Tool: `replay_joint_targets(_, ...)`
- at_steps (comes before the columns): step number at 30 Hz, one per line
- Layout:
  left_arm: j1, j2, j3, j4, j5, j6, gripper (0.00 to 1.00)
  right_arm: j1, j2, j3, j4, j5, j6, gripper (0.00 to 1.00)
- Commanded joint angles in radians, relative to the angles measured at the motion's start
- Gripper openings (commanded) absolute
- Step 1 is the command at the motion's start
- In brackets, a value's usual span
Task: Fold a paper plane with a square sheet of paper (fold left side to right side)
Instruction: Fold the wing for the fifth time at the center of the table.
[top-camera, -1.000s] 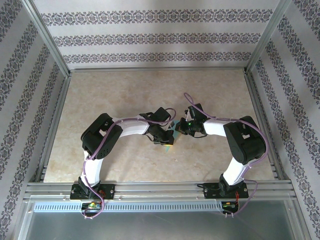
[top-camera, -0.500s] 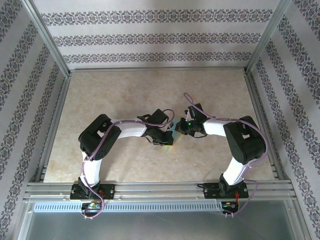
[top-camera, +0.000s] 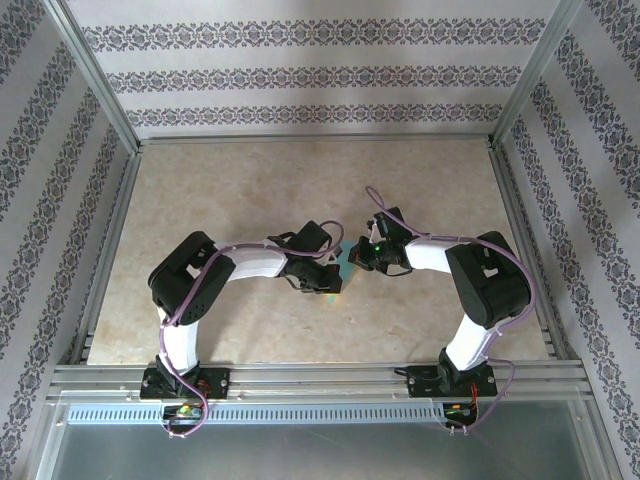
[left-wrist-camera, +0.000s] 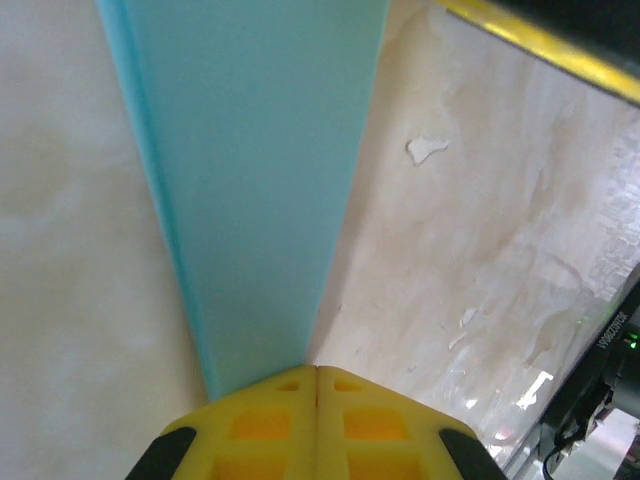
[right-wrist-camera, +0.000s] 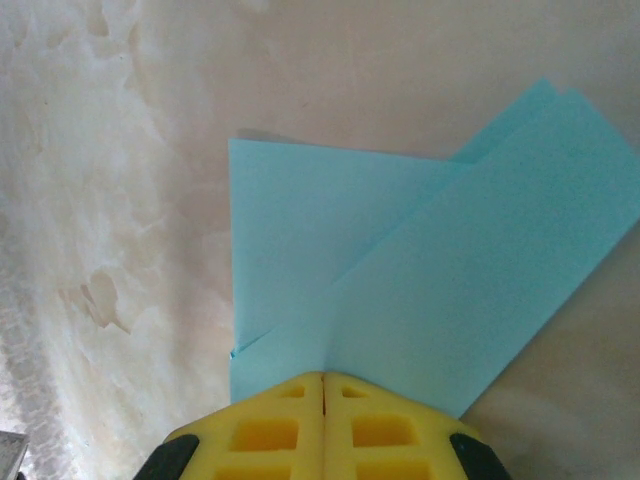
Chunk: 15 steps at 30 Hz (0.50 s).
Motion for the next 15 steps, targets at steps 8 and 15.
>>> replay_joint_targets(8,0.015,-0.097,0.001,-0.103,0.031,0.016,0.0,0.015,0.055,-0.016,-0.106,0.063,-0.022,0.0)
replay_joint_targets(15,-0.008,-0.069,-0.024,-0.068,0.043,-0.006,0.0,0.015,0.058,-0.015,-0.107,0.062,-0.022,0.0)
